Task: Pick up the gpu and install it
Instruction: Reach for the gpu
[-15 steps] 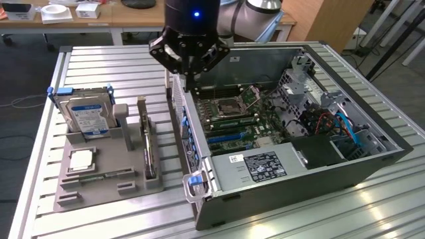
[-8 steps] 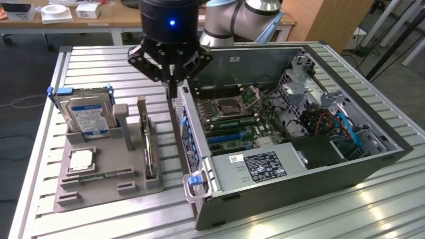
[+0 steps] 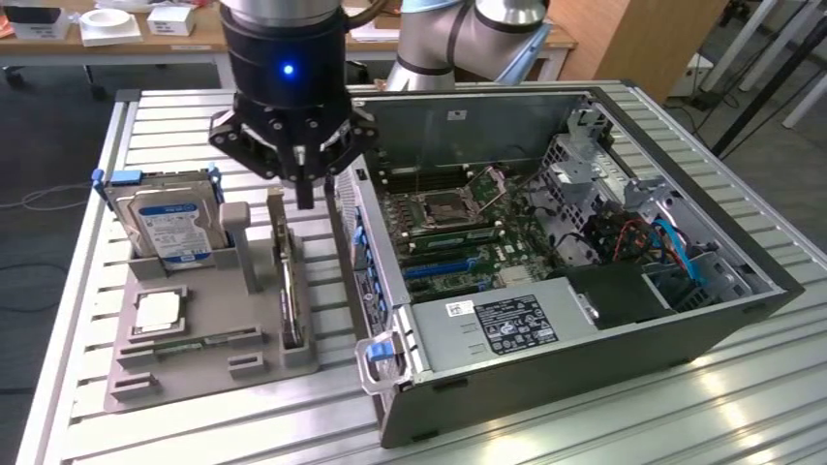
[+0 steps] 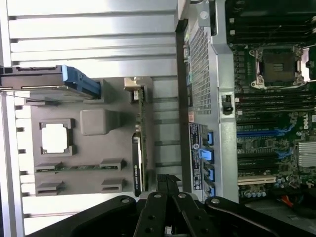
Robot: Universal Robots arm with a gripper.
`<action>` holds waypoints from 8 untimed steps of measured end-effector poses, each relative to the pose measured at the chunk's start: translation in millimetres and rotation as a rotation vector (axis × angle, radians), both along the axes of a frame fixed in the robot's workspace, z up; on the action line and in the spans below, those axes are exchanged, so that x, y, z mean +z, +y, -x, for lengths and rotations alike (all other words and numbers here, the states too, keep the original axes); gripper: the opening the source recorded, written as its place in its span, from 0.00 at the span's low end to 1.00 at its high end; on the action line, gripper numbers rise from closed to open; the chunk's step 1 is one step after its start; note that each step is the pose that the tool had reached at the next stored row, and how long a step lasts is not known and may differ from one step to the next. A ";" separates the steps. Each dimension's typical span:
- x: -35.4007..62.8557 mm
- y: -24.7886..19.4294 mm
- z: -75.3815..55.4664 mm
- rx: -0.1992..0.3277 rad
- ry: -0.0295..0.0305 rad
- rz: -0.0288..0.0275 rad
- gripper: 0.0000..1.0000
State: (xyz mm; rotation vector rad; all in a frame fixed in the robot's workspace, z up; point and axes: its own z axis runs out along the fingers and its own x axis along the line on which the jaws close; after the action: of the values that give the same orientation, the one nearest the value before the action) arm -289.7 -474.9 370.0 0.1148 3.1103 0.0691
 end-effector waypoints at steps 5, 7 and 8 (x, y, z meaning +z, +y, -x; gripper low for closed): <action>-8.1 -3.3 13.4 0.000 0.0034 0.0001 0.10; -11.2 -4.4 16.9 0.000 0.0052 -0.0002 0.10; -12.4 -4.8 17.7 0.000 0.0064 -0.0002 0.10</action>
State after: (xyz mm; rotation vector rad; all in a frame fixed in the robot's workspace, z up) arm -307.4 -479.6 357.6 0.1151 3.1168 0.0691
